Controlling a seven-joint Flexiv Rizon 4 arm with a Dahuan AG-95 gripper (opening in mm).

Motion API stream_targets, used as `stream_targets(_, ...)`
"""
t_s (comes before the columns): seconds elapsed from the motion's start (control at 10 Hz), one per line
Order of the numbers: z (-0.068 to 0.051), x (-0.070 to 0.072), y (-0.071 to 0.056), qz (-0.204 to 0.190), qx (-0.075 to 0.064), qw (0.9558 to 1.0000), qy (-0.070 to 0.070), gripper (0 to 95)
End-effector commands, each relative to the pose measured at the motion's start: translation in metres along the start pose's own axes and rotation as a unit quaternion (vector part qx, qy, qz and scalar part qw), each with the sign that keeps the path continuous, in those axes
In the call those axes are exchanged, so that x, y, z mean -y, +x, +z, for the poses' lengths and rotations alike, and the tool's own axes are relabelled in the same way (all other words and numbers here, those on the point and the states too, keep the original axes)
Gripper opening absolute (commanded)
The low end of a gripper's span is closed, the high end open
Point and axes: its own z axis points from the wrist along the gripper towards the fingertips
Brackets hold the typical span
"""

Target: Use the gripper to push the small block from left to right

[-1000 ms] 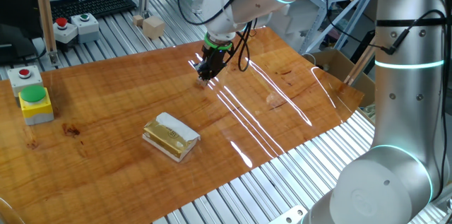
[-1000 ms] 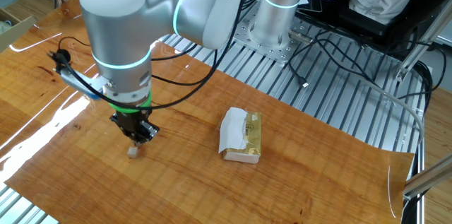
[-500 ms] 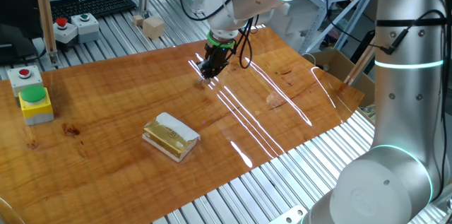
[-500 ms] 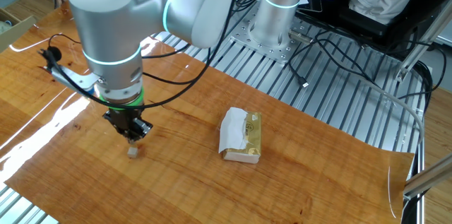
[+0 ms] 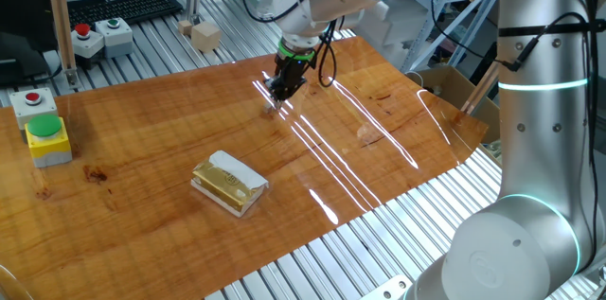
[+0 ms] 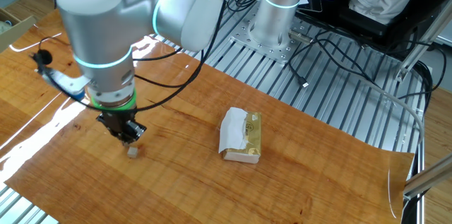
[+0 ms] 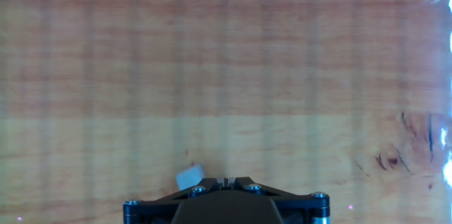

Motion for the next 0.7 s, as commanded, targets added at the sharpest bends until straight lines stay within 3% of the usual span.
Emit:
stream_targets(0.1, 0.001, -0.003, 0.000, 0.003, 0.002, 1.0000, -0.002, 0.0)
stream_targets(0.4, 0.003, -0.019, 0.006, 0.004, 0.002, 1.0000, -0.005, 0.0)
stream_targets(0.7, -0.005, -0.028, 0.010, -0.003, -0.001, 0.9999, -0.009, 0.0)
